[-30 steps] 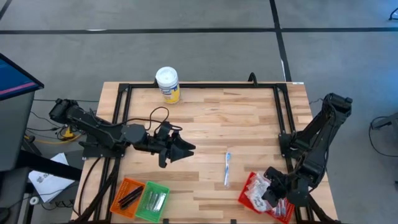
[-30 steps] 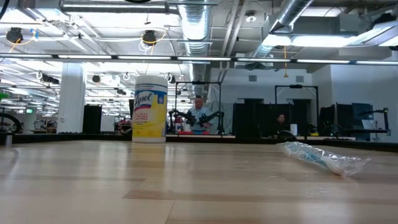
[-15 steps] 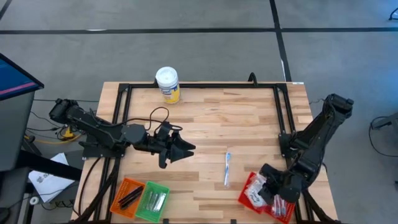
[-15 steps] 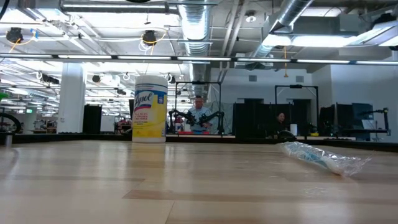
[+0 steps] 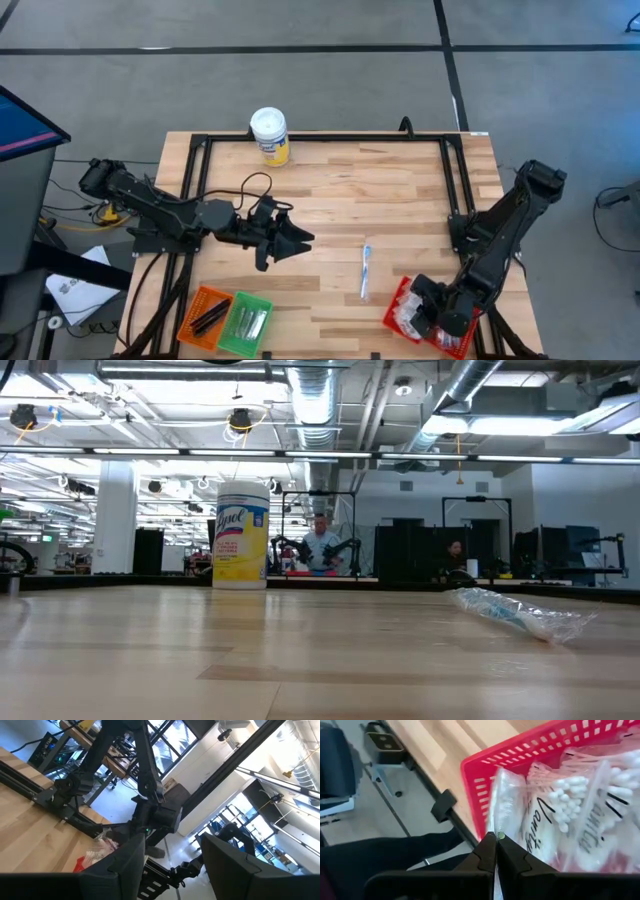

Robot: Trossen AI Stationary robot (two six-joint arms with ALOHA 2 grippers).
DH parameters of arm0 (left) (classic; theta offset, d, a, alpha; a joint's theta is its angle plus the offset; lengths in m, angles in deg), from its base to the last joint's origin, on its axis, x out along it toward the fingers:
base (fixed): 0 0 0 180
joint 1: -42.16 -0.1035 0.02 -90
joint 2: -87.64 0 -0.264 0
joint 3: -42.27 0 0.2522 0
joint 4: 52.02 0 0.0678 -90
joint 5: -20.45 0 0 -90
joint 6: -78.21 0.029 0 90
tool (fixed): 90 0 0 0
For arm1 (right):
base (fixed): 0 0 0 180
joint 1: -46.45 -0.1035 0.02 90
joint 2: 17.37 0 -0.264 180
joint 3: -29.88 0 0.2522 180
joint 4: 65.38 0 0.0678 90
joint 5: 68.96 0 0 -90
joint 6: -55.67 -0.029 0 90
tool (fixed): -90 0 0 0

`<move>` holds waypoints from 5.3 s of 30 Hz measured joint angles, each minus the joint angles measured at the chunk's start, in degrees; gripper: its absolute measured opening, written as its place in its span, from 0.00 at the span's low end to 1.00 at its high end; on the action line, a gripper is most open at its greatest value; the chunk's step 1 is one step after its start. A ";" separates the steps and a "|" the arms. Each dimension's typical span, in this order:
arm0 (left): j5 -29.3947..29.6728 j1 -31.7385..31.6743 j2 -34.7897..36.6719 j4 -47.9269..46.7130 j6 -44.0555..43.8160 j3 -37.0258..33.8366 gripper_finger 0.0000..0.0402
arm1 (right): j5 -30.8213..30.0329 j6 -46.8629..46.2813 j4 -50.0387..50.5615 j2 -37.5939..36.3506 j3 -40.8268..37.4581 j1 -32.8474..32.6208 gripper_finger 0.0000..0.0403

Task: Pick & Place Travel size toiletries
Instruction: Put the cotton pods into the left red basket, then put the blue toothbrush into the right red basket

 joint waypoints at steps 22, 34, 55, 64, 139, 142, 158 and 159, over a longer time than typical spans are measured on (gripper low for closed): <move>0.09 0.00 -0.02 -2.12 0.04 0.00 0.47 | 0.74 6.06 13.73 5.25 12.46 2.98 0.10; 0.26 0.00 -0.02 -2.12 0.02 0.00 0.47 | 2.42 5.92 16.45 5.25 14.64 4.46 0.38; 0.02 0.00 -0.02 -2.18 0.45 0.00 0.47 | 5.22 4.05 11.57 13.63 14.64 4.28 0.01; 0.04 0.00 -0.02 -2.49 0.44 -0.16 0.47 | 7.47 -0.01 16.68 14.46 14.67 4.62 0.01; -21.00 -9.49 -59.61 -50.24 -16.38 55.82 0.00 | -24.14 33.37 33.01 -24.62 18.93 10.55 0.00; -19.93 -9.72 -60.18 -49.11 -19.14 55.69 0.00 | -24.24 33.37 32.63 -23.84 18.93 11.32 0.00; -19.47 -10.31 -65.61 -46.93 -21.19 55.54 0.00 | -24.90 33.35 30.94 -19.86 18.93 11.88 0.00; -19.97 -10.22 -65.85 -46.73 -21.28 55.54 0.00 | -24.90 33.35 30.94 -19.87 18.93 11.88 0.00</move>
